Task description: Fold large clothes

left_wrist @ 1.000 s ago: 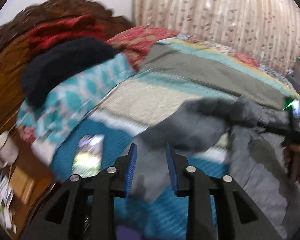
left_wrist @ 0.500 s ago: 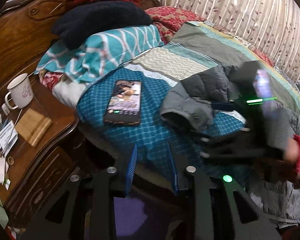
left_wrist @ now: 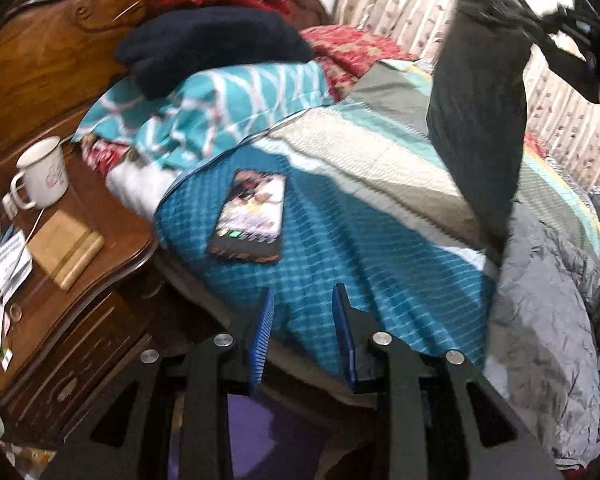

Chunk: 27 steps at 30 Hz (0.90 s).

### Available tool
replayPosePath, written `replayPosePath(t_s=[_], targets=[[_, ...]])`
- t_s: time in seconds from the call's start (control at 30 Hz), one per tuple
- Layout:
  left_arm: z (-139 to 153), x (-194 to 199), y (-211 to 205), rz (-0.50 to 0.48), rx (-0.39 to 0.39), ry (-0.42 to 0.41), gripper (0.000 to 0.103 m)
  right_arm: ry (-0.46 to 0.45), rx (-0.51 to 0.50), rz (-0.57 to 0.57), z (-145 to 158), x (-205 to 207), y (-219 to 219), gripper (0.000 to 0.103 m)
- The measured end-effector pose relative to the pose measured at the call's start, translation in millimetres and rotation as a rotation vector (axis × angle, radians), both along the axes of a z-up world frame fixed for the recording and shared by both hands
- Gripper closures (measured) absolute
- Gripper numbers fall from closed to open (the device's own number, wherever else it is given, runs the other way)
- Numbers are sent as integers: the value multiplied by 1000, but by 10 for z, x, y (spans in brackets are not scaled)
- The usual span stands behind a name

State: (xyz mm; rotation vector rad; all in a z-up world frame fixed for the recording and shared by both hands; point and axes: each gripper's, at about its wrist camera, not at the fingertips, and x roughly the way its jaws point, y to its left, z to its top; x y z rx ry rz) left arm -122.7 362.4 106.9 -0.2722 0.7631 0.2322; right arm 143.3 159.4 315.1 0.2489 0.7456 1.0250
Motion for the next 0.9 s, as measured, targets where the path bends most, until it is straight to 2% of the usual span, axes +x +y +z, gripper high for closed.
replayPosePath(t_s=[0.03,0.13,0.27,0.33,0.43,0.57,0.67,0.77,0.9], targets=[[22,37,-41,-10,0,-4,59,-3,-4,-39,19,69,-148,94],[101,206,-212,-54,8,-18,59,21,-24,-215,-52,303,-982,94],[248,571,-558,-146,40,-44,59,103,-29,-462,-415,414,-2204,94],[352,874,-855,-215,73,-69,59,152,-11,-573,-712,425,-2734,94],[462,1364,-1335,-309,113,-103,59,235,22,-681,-1157,441,-3290,94],[496,2182,-2060,-432,98,-111,59,380,62,-781,-1922,424,-3933,94],[399,2669,-2563,-498,106,-99,59,442,77,-832,-2349,407,-4250,94],[138,3165,-3098,-554,125,-37,59,482,88,-880,-2654,376,-4479,94],[-473,3786,-3646,-552,250,108,59,481,127,-979,-2874,151,-4869,94]])
